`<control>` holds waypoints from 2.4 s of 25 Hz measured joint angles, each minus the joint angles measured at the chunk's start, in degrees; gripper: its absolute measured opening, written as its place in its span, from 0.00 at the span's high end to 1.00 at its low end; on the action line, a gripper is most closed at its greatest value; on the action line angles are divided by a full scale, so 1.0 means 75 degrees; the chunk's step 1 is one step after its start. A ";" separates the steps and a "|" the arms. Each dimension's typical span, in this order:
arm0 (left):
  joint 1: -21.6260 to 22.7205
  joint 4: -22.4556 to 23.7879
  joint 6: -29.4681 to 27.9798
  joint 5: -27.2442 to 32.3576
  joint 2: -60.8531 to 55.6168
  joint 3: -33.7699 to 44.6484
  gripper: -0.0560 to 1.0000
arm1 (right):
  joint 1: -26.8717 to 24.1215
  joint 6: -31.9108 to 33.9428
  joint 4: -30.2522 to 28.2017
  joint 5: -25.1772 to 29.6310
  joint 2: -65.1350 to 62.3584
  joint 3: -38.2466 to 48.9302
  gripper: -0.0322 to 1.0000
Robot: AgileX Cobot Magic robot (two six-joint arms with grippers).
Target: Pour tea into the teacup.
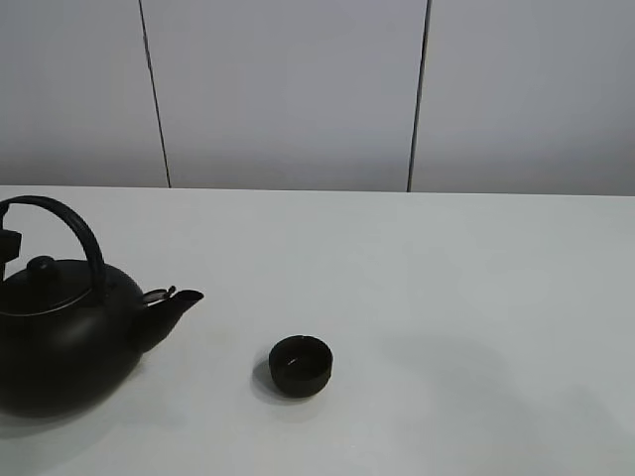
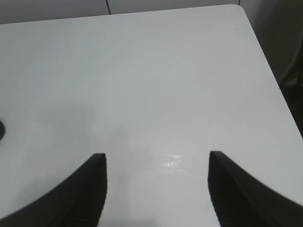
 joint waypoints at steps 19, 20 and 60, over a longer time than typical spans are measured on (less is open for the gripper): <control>-0.0963 0.0810 -0.1972 0.2285 -0.2633 -0.0304 0.84 | 0.0000 0.0000 0.0000 -0.0001 0.0000 0.0000 0.55; -0.1210 0.0771 -0.1971 0.2398 -0.2633 -0.0387 0.84 | 0.0000 0.0000 0.0000 -0.0001 0.0000 0.0000 0.55; -0.4053 -0.4330 0.1772 0.3200 -0.1196 -0.1734 0.84 | 0.0000 0.0000 0.0000 0.0002 0.0000 0.0000 0.55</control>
